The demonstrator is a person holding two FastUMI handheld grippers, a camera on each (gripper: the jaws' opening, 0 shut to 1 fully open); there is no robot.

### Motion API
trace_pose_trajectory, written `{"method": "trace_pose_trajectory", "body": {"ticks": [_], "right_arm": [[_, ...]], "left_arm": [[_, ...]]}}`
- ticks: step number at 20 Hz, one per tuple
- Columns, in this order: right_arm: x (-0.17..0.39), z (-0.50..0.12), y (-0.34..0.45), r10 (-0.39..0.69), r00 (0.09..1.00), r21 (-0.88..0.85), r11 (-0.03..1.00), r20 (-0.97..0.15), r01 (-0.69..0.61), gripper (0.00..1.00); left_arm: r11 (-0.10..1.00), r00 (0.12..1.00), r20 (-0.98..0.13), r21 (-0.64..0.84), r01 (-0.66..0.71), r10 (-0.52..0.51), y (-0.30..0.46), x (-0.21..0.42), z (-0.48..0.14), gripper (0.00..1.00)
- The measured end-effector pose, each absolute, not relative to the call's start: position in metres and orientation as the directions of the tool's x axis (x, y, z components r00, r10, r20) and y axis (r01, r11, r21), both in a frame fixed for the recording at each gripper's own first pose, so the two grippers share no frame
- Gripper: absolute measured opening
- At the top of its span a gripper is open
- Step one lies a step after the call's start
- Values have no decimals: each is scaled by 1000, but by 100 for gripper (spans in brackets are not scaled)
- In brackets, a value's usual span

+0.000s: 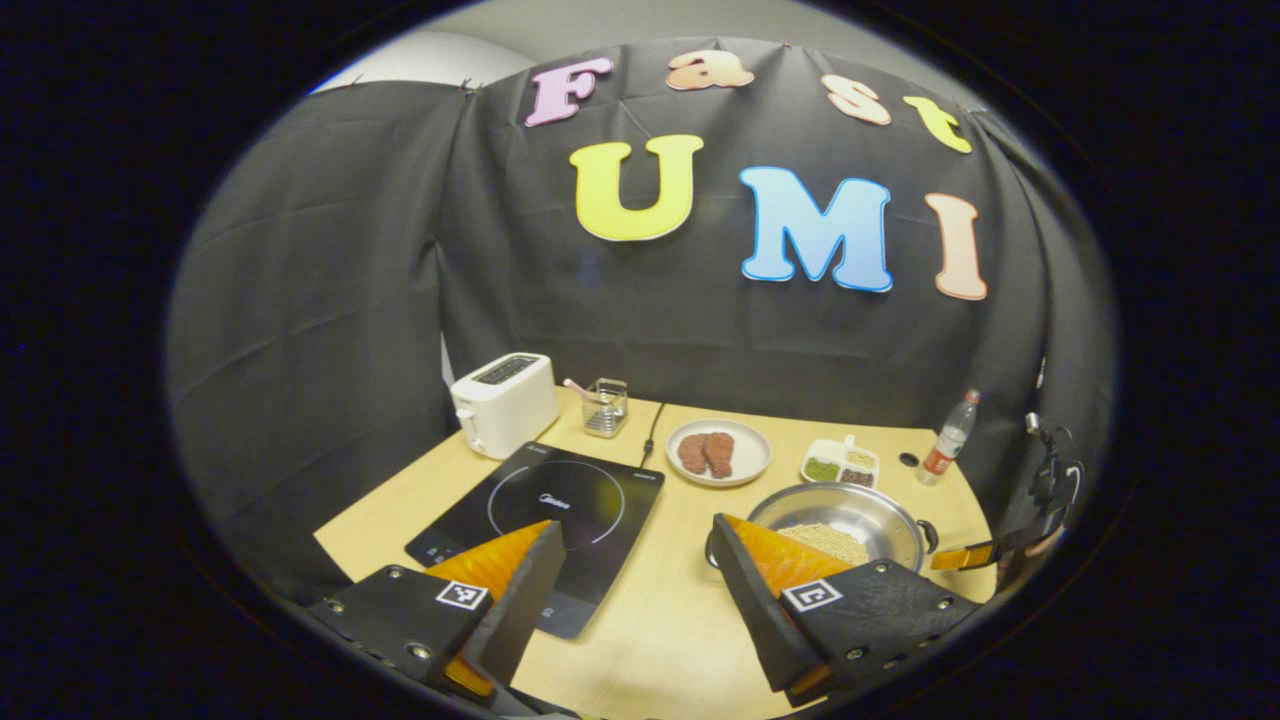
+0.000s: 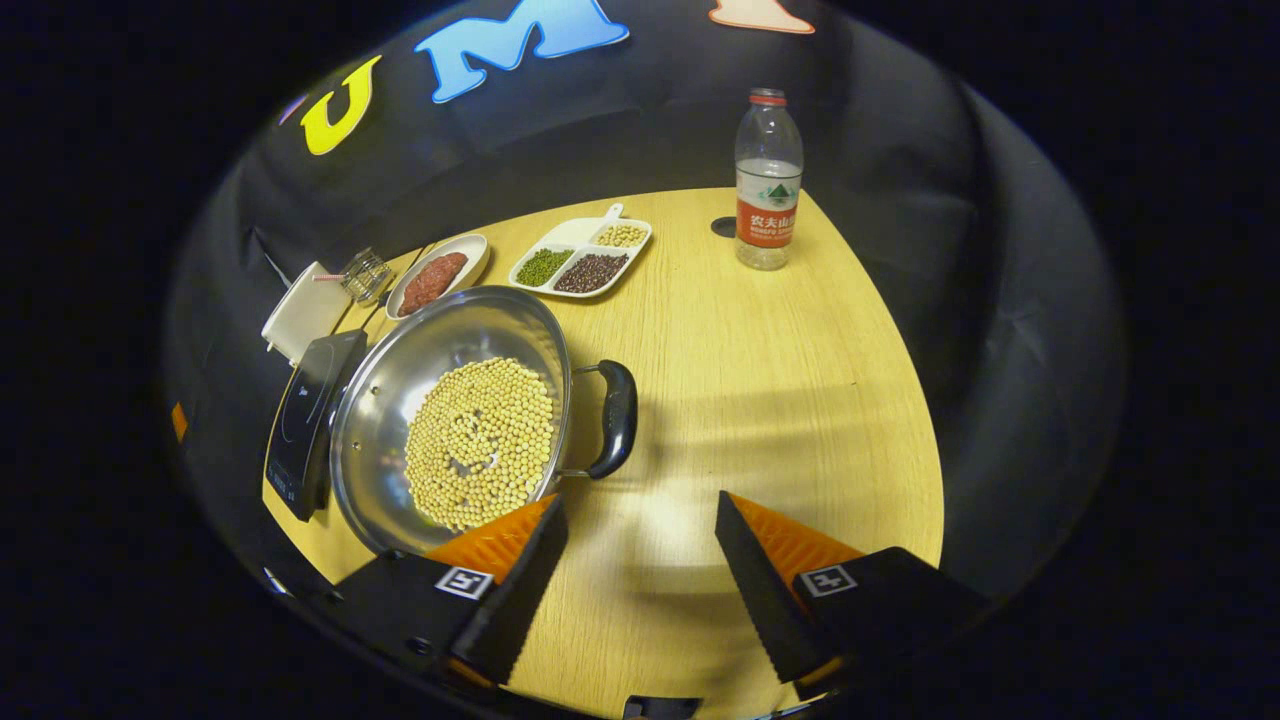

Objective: First push the handle of the pot to place it horizontally, then grasp the pot with both hands and set it on the induction cooktop.

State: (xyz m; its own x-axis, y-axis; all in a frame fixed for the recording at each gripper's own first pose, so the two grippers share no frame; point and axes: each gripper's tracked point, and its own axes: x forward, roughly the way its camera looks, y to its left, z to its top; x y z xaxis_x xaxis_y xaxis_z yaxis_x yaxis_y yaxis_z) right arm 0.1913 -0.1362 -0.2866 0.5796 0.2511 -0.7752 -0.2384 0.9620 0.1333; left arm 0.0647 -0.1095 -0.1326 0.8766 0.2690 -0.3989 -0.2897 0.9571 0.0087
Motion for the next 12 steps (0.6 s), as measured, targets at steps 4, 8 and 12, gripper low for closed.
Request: {"method": "trace_pose_trajectory", "body": {"ticks": [4, 8, 12], "right_arm": [[193, -251, -128, 246, 632, 167, 969, -735, -182, 98], [205, -228, -107, 240, 661, 179, 971, -711, -159, 98], [215, -224, -87, 241, 658, 210, 969, -714, -128, 98]], "left_arm": [[978, 888, -427, -44, -206, 168, -104, 96, -146, 91], [986, 883, -468, -130, -104, 31, -111, 132, -167, 91], [980, 855, -514, -194, -36, -70, -115, 161, -199, 91]]}}
